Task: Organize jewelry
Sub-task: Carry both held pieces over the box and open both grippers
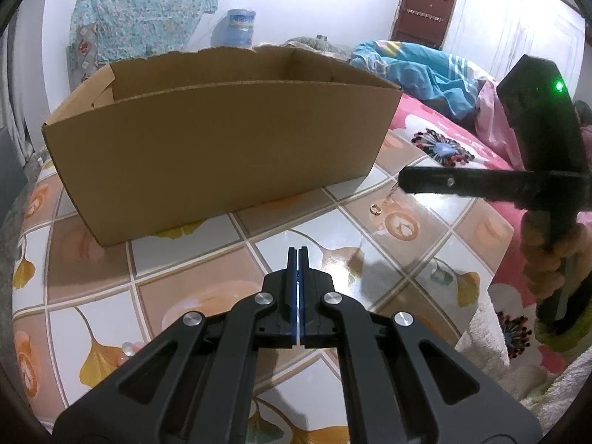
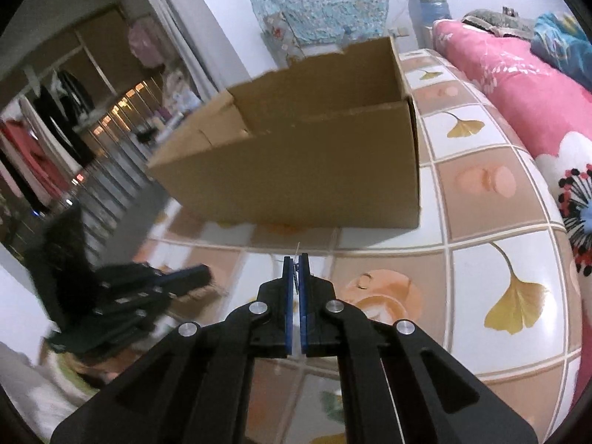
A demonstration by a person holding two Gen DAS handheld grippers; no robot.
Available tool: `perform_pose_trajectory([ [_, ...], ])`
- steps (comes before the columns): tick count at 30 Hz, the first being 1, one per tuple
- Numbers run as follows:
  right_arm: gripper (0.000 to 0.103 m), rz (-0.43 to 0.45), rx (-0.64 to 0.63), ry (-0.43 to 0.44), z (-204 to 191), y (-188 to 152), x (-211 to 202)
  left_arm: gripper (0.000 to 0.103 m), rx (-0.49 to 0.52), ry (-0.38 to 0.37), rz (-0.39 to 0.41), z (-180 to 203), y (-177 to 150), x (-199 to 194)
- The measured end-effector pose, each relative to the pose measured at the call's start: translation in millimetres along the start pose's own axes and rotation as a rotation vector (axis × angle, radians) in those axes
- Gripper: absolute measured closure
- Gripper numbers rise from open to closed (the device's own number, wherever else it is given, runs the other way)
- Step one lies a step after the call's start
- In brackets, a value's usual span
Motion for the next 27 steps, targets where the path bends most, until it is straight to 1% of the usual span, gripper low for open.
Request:
perform_pose_trajectory([
  [4,0.100,0.044,0.000,0.043,-12,9,-17,0.103,-0.010,-0.017,0.041,2,9,-16],
  [7,0.100,0.077,-0.017,0.067,-21,18,-30,0.103,0.007,-0.011,0.085,4,22,-35],
  [12,0.100,0.143,-0.078,0.096,-40,46,-51,0.103,0.061,0.008,0.167,8,55,-72],
  [14,0.100,0.161,-0.101,0.112,-47,58,-56,0.103,0.075,-0.004,0.203,8,75,-88],
  [16,0.100,0.177,-0.129,0.123,-55,74,-60,0.103,0.084,-0.015,0.221,7,92,-95],
  [19,0.100,0.183,-0.157,0.130,-61,99,-57,0.103,0.081,-0.036,0.211,-1,120,-94],
  [22,0.100,0.170,-0.170,0.117,-60,114,-48,0.103,0.052,-0.056,0.170,-13,139,-76],
  [23,0.100,0.157,-0.172,0.117,-57,121,-41,0.103,0.032,-0.071,0.141,-20,145,-65],
  [26,0.100,0.115,-0.164,0.105,-46,133,-21,0.103,-0.025,-0.119,0.066,-35,151,-38],
  [27,0.100,0.102,-0.162,0.094,-43,136,-15,0.103,-0.032,-0.116,0.044,-39,152,-30],
])
Point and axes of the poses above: each gripper's, at about its wrist camera, not at the fingertips, and x roughly the way its jaws point, z to its right, y to its top, the point moved 9 cm from there along x, roughly the way its jaws point, and after that the axes turned 5 degrees about -z, right-handed, at the moved point
